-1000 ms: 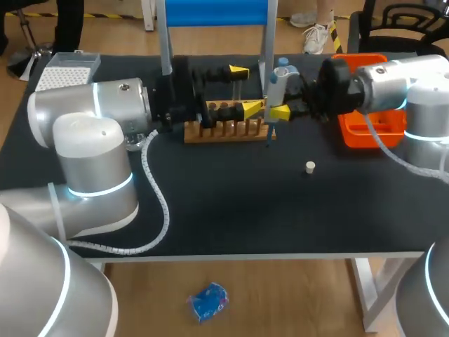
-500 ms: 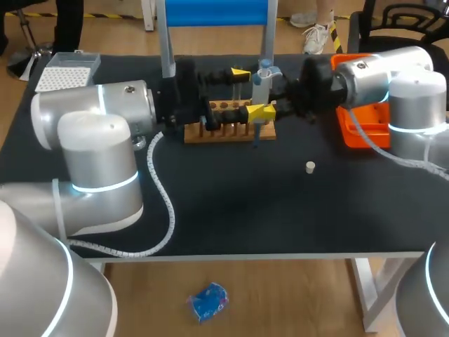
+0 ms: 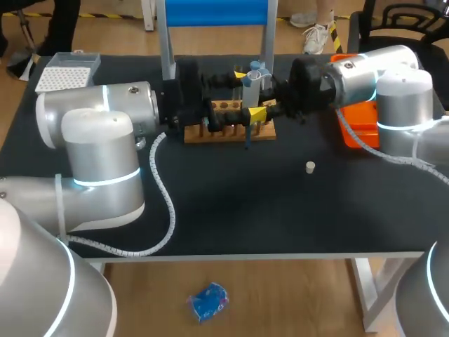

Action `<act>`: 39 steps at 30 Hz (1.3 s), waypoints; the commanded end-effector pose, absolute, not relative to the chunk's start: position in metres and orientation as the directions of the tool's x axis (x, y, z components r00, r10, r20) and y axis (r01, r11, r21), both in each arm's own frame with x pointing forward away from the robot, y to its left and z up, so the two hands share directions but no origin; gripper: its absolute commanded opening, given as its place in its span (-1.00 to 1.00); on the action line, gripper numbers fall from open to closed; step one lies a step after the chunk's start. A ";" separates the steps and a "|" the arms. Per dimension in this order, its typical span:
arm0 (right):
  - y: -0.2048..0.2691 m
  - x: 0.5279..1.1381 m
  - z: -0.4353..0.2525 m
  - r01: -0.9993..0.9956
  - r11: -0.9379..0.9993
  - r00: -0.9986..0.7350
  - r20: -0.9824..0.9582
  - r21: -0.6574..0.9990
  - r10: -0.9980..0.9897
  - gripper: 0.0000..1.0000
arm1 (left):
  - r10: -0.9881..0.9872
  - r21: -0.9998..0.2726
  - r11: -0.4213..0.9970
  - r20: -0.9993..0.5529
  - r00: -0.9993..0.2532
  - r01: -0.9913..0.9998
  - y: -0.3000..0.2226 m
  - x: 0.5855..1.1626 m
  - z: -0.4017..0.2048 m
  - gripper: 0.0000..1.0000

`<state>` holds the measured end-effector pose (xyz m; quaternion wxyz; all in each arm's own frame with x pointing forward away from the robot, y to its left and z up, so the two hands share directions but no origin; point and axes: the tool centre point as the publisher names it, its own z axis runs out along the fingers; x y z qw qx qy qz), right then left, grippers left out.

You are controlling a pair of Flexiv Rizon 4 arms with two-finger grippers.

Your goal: Invert the test tube, pick up the pipette, mount the tip to pipette, aspirate from beaker and dispense into the tube, eject the tip, return the pipette, and cap with the stopper.

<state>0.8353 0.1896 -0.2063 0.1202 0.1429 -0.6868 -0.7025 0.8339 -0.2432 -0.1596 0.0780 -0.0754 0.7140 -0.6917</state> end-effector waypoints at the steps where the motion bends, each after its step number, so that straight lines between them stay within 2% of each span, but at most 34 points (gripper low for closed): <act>1: 0.190 0.838 -0.208 -0.025 -0.028 -0.927 -0.033 0.999 -0.374 -1.00 | -0.220 -0.999 0.032 -0.007 -0.975 0.000 -0.244 0.835 -0.160 0.78; 3: 0.191 0.838 -0.208 -0.024 -0.029 -0.927 -0.033 0.999 -0.373 -1.00 | -0.221 -1.000 0.031 -0.007 -0.975 0.000 -0.244 0.835 -0.160 0.77; 5: 0.191 0.838 -0.208 -0.023 -0.031 -0.927 -0.033 0.999 -0.373 -1.00 | -0.221 -1.000 0.030 -0.006 -0.975 -0.001 -0.244 0.835 -0.160 0.68; 15: 0.192 0.837 -0.208 -0.021 -0.048 -0.929 -0.037 0.999 -0.369 -1.00 | -0.229 -1.000 0.020 -0.001 -0.973 -0.004 -0.245 0.835 -0.162 0.75; 17: 0.192 0.837 -0.208 -0.021 -0.050 -0.929 -0.038 0.999 -0.368 -1.00 | -0.231 -1.000 0.018 0.000 -0.973 -0.004 -0.245 0.835 -0.162 0.68; 20: 0.192 0.837 -0.209 -0.020 -0.053 -0.930 -0.038 0.998 -0.366 -1.00 | -0.234 -1.000 0.015 0.000 -0.972 -0.004 -0.245 0.835 -0.162 0.72; 24: 0.191 0.836 -0.208 -0.020 -0.056 -0.931 -0.039 0.998 -0.364 -1.00 | -0.237 -1.000 0.014 0.000 -0.971 -0.004 -0.245 0.836 -0.163 0.54; 30: 0.191 0.837 -0.208 -0.020 -0.056 -0.931 -0.039 0.998 -0.363 -1.00 | -0.241 -1.000 0.015 0.000 -0.971 -0.004 -0.244 0.836 -0.163 0.44; 32: 0.191 0.837 -0.208 -0.020 -0.055 -0.930 -0.039 0.998 -0.365 -1.00 | -0.243 -1.000 0.015 -0.001 -0.970 -0.003 -0.243 0.837 -0.163 0.28; 33: 0.191 0.837 -0.208 -0.020 -0.054 -0.930 -0.038 0.998 -0.365 -1.00 | -0.244 -1.000 0.015 -0.001 -0.970 -0.003 -0.243 0.837 -0.163 0.09; 34: 0.191 0.837 -0.208 -0.019 -0.053 -0.930 -0.038 0.998 -0.366 -1.00 | -0.245 -1.000 0.016 -0.002 -0.970 -0.002 -0.243 0.837 -0.163 0.03; 37: 0.191 0.837 -0.208 -0.018 -0.052 -0.930 -0.036 0.999 -0.367 -1.00 | -0.247 -1.000 0.016 -0.002 -0.969 -0.002 -0.243 0.837 -0.163 0.22; 38: 0.191 0.837 -0.208 -0.018 -0.051 -0.929 -0.036 0.999 -0.367 -1.00 | -0.247 -1.000 0.016 -0.002 -0.969 -0.002 -0.243 0.837 -0.163 0.23; 39: 0.191 0.837 -0.208 -0.018 -0.051 -0.929 -0.036 0.999 -0.368 -1.00 | -0.246 -1.000 0.017 -0.003 -0.969 -0.002 -0.243 0.837 -0.163 0.15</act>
